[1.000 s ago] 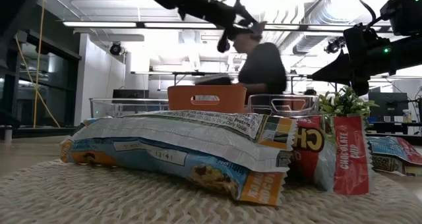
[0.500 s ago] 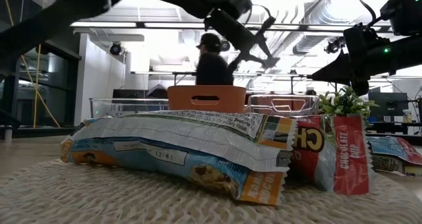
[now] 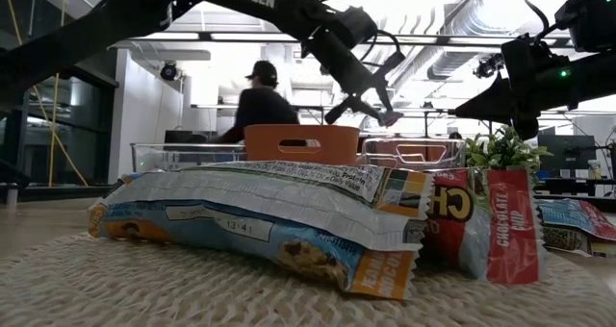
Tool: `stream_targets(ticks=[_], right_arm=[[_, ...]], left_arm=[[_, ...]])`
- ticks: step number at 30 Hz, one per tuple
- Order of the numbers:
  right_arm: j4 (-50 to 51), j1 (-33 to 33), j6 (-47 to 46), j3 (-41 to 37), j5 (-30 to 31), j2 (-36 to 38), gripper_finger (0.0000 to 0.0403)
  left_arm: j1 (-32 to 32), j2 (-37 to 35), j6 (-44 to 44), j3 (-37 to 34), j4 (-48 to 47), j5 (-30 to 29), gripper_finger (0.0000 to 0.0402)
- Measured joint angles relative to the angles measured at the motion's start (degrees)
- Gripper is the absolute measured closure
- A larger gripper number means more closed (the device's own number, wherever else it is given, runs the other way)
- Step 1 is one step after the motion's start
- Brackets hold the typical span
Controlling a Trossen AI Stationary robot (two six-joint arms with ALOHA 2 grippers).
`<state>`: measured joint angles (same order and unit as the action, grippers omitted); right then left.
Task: Pick and place Granola Bars by type
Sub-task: Put the red granola bar into the right transparent bin
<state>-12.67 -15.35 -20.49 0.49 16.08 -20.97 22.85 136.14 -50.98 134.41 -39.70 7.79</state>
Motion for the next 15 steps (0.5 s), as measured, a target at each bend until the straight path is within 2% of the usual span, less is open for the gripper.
stream_targets(ticks=[4, 11, 15], right_arm=[[0.0, 0.0, 0.0, 0.0, 0.0, 0.0, 0.0402], [0.0, 0.0, 0.0, 0.0, 0.0, 0.0, 0.0402], [0.0, 0.0, 0.0, 0.0, 0.0, 0.0, 0.0402]], left_arm=[[0.0, 0.0, 1.0, 0.0, -0.5, 0.3, 0.0318], [0.0, 1.2, 1.2, 0.0, -0.6, 2.0, 0.0257], [0.0, 1.7, 1.2, -0.1, 0.0, 2.4, 0.0235]])
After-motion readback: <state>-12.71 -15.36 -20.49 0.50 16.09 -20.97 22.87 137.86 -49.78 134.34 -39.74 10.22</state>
